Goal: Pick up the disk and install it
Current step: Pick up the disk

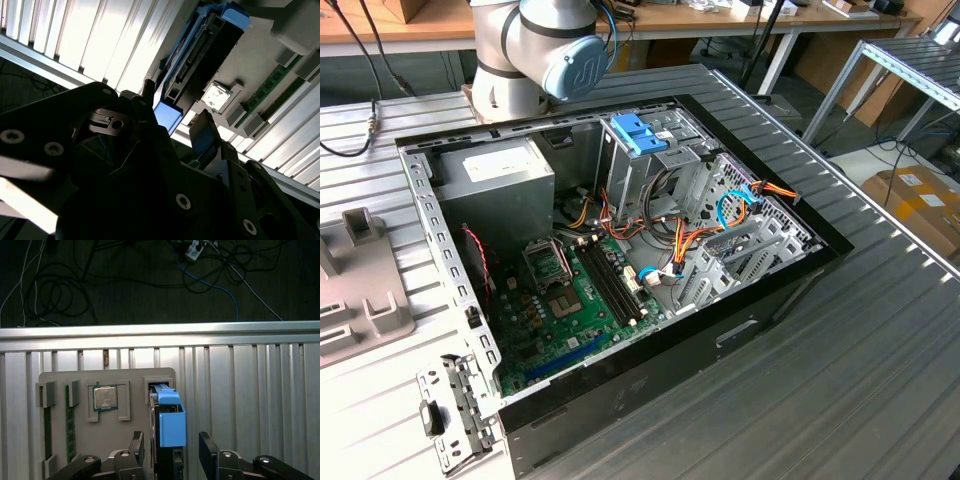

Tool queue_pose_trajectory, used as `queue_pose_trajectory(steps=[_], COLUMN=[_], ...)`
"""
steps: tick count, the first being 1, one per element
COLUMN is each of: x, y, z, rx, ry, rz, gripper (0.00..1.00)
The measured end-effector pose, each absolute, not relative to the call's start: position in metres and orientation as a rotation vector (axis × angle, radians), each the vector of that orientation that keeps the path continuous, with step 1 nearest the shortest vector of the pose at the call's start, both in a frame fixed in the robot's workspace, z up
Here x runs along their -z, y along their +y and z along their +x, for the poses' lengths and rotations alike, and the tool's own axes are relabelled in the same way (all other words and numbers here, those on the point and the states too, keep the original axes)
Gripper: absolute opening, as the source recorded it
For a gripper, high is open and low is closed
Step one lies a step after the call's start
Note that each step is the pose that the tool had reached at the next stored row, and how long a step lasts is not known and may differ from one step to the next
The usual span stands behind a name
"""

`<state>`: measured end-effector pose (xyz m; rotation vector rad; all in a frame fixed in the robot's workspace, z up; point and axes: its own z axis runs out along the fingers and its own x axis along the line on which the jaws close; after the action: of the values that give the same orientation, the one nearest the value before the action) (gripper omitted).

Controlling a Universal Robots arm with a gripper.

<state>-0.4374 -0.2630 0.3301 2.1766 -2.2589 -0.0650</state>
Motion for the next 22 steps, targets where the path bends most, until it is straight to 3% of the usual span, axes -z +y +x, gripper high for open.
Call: queue_pose_trajectory(steps=[22], x=[-0.319], y=[-0.257], z=[-0.446], rx=[0.067], ry=[-2.237], rz=[2.2], gripper=[0.56])
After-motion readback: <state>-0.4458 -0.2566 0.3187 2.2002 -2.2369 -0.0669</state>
